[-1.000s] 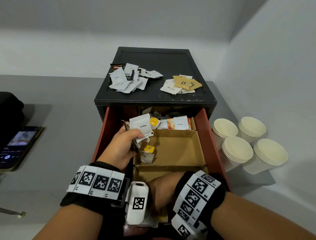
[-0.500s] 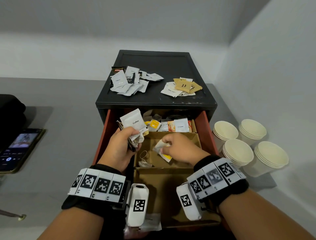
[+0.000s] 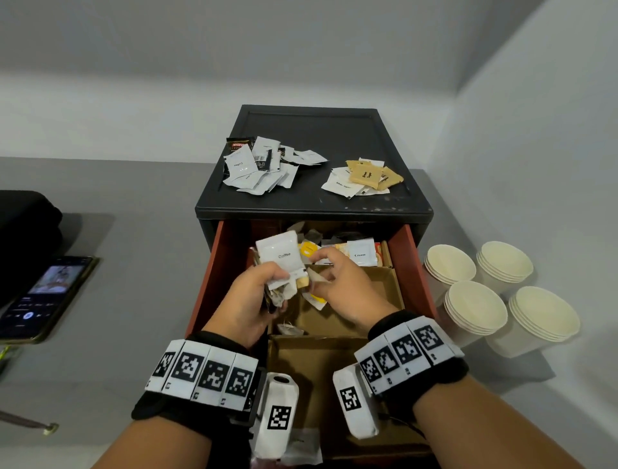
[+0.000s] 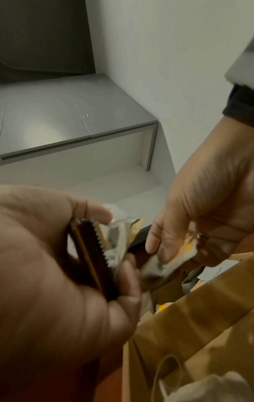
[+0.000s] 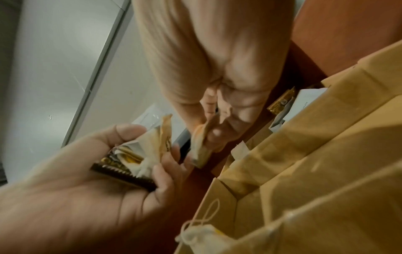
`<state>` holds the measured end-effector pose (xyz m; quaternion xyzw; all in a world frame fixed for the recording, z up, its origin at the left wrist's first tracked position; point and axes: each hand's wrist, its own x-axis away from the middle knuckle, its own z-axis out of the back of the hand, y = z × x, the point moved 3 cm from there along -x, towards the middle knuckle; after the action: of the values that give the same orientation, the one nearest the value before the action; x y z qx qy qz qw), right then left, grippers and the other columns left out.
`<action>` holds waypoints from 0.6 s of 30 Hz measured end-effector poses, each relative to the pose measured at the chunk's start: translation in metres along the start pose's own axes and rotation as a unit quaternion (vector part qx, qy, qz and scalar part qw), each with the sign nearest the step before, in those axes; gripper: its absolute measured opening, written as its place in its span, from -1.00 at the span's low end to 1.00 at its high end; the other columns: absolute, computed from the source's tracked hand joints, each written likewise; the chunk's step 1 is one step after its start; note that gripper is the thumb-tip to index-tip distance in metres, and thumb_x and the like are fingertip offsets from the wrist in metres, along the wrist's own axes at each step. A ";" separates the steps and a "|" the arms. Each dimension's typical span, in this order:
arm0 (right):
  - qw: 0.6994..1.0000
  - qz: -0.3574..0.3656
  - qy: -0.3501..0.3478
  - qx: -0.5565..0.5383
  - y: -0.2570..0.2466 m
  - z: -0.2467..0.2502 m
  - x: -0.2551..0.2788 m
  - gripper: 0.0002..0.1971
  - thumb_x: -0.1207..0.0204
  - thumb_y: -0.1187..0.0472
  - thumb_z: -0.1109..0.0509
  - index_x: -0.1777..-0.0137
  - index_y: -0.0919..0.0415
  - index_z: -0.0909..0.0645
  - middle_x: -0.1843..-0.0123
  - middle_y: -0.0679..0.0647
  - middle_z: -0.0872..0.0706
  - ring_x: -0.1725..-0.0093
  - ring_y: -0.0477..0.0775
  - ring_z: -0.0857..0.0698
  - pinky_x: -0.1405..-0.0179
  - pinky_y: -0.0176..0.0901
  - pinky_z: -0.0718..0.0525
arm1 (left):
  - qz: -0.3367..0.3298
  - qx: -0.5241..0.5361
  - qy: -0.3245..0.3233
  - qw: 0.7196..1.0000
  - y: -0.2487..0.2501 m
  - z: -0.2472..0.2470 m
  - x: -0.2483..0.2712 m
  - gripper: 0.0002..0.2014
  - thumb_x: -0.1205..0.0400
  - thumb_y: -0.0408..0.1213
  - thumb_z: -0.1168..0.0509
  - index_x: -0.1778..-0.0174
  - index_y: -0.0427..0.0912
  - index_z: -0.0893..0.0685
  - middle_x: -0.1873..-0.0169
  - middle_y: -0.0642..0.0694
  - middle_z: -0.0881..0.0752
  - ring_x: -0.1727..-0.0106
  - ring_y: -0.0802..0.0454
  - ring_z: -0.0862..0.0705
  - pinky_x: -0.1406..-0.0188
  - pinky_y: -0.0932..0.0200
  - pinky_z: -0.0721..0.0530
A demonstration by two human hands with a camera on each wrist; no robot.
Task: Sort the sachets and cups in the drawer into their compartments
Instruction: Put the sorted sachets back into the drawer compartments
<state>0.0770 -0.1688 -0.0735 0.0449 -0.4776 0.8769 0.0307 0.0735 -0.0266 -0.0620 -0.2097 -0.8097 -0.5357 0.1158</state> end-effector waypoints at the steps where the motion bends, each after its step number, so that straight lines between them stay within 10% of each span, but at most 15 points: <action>1: 0.999 0.015 -0.004 0.032 -0.002 -0.001 0.002 -0.81 -0.57 0.31 -0.34 -0.08 0.00 -0.56 0.03 -0.03 -0.63 0.00 -0.04 -0.59 0.14 -0.25 -0.47 | -0.017 0.021 0.028 0.999 0.002 0.003 -0.002 -0.80 -0.57 -0.47 -0.14 -0.04 -0.23 -0.58 0.27 -0.10 -0.67 0.31 0.06 -0.58 0.40 0.25 -0.46; 9: 0.945 0.021 -0.216 0.246 -0.005 -0.041 0.004 -0.84 -0.50 0.16 -0.41 0.20 0.25 -0.70 0.09 0.17 -0.73 0.07 0.12 -0.65 0.14 -0.08 -0.57 | -0.065 0.061 0.100 0.991 0.005 0.015 -0.006 -0.68 -0.58 -0.45 -0.18 -0.26 -0.20 -0.52 0.16 -0.10 -0.66 0.23 0.06 -0.61 0.32 0.22 -0.50; 18: 0.994 -0.071 0.068 0.054 -0.014 0.006 -0.040 -0.81 -0.54 0.23 -0.35 0.25 0.26 -0.71 0.31 0.14 -0.71 0.09 0.23 -0.74 -0.05 0.03 -0.70 | -0.088 0.079 0.126 0.985 0.009 0.014 -0.001 -0.76 -0.59 -0.47 -0.18 -0.13 -0.14 -0.52 0.19 -0.09 -0.68 0.32 0.08 -0.65 0.49 0.25 -0.54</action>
<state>0.1180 -0.1668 -0.0624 0.0208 -0.4216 0.8982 0.1228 0.0792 -0.0110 -0.0604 -0.0583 -0.8438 -0.5003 0.1853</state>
